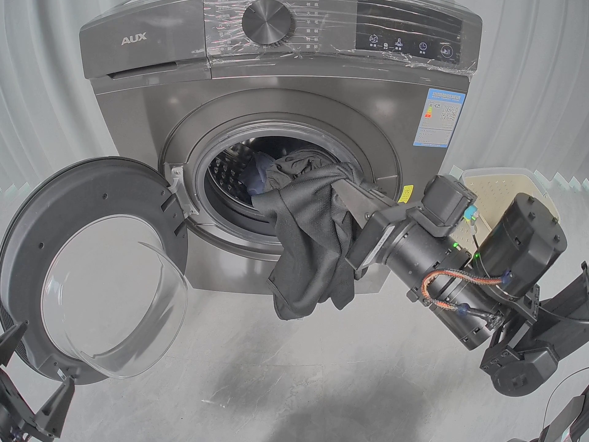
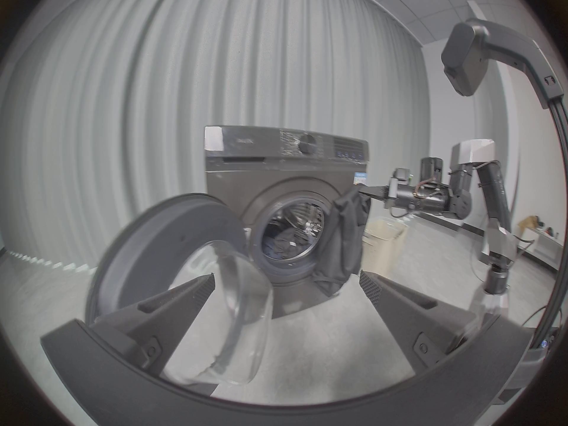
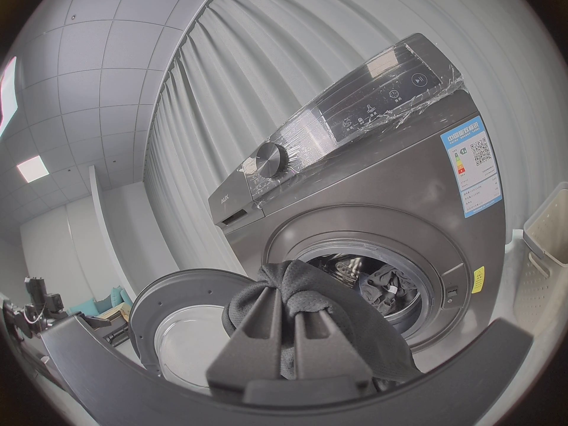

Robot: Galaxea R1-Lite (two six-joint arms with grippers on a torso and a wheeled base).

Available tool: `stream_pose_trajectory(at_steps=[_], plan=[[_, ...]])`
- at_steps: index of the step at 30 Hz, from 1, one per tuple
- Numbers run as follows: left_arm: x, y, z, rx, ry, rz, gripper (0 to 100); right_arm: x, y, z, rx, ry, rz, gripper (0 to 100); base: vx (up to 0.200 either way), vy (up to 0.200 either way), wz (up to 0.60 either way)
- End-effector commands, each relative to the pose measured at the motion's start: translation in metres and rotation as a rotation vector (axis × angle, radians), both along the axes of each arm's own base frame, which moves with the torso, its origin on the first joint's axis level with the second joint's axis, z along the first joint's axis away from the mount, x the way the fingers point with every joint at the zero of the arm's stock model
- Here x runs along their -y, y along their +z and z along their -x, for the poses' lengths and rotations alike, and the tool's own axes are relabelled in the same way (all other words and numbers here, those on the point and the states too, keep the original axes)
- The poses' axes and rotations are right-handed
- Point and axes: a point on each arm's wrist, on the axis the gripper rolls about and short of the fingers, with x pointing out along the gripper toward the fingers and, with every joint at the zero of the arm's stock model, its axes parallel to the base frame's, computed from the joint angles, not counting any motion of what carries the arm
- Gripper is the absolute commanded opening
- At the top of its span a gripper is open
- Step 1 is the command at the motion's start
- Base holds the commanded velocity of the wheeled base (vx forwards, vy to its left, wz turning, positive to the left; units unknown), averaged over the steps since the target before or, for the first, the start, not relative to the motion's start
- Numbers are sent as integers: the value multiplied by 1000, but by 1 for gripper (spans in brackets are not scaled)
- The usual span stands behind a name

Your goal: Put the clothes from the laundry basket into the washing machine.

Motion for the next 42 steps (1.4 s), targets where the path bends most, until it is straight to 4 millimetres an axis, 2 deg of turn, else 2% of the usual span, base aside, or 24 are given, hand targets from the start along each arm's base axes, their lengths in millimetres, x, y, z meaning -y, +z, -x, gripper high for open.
stream_pose_trajectory(at_steps=[1, 5, 7, 8, 9, 14, 20, 27, 34, 42], plan=[[10, 8, -85, -263, -270, -98, 100, -8, -1, -8, 15, -6, -21, 0, 0, 0, 0], [31, 5, -118, -319, -418, -112, 100, -8, -5, -10, 8, -11, -12, 0, 0, 0, 0], [39, 1, -132, -344, -434, -120, 100, -10, -6, -12, 6, -11, -10, 0, 0, 0, 0], [39, 1, -132, -344, -434, -120, 100, -10, -6, -12, 6, -11, -10, 0, 0, 0, 0], [46, -4, -145, -365, -449, -126, 100, -12, -6, -12, 9, -9, -13, 0, 0, 0, 0], [61, -14, -172, -386, -485, -131, 100, -11, -5, -13, 10, -10, -17, 0, 0, 0, 0], [73, -31, -191, -462, -522, -132, 100, -11, -3, -13, 22, -14, -30, 0, 0, 0, 0], [92, -37, -209, -484, -564, -121, 100, -12, -6, -14, 15, -17, -22, 0, 0, 0, 0], [108, -51, -236, -495, -563, -121, 100, -16, -8, -16, 13, -12, -20, 0, 0, 0, 0], [126, -62, -255, -523, -562, -103, 100, -17, -7, -15, 16, -9, -24, 0, 0, 0, 0]])
